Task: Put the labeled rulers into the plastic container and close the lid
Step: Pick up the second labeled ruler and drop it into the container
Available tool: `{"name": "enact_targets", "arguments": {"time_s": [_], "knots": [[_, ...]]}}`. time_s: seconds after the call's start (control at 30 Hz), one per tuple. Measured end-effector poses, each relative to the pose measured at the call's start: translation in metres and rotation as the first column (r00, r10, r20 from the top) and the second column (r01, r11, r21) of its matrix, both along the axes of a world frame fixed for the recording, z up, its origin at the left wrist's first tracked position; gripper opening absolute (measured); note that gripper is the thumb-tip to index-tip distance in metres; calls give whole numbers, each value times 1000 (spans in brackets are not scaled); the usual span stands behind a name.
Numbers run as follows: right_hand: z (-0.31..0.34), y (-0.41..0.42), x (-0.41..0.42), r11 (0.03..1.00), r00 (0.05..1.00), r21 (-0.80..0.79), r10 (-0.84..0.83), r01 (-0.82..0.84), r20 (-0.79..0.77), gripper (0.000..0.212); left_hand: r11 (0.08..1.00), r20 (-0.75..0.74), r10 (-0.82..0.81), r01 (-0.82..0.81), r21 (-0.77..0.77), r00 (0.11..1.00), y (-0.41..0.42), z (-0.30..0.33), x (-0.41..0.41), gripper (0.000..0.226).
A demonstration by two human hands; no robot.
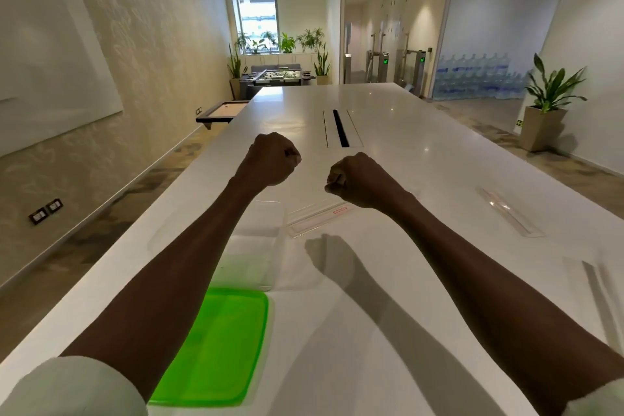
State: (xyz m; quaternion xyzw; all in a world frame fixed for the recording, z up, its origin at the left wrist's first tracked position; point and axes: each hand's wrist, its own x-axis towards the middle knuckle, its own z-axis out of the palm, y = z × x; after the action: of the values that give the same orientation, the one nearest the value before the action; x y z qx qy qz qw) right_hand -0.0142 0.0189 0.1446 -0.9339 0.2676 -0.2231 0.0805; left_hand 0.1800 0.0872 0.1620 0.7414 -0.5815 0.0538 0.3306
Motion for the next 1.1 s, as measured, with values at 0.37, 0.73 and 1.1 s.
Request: {"name": "enact_targets", "arguments": {"time_s": [0.37,0.73,1.1], "knots": [[-24,-54,-52,987,989,90,-125,132,-75,15,980,-65,50,-36,194,997,-44,-29,-43,14],[-51,-105,-50,966,963,95,-223,239,-154,14,930,80,122,-142,338,989,-81,-76,-39,27],[-79,-119,-11,963,966,126,-222,238,-131,13,855,415,140,-321,408,899,-88,-97,-37,9]]}}
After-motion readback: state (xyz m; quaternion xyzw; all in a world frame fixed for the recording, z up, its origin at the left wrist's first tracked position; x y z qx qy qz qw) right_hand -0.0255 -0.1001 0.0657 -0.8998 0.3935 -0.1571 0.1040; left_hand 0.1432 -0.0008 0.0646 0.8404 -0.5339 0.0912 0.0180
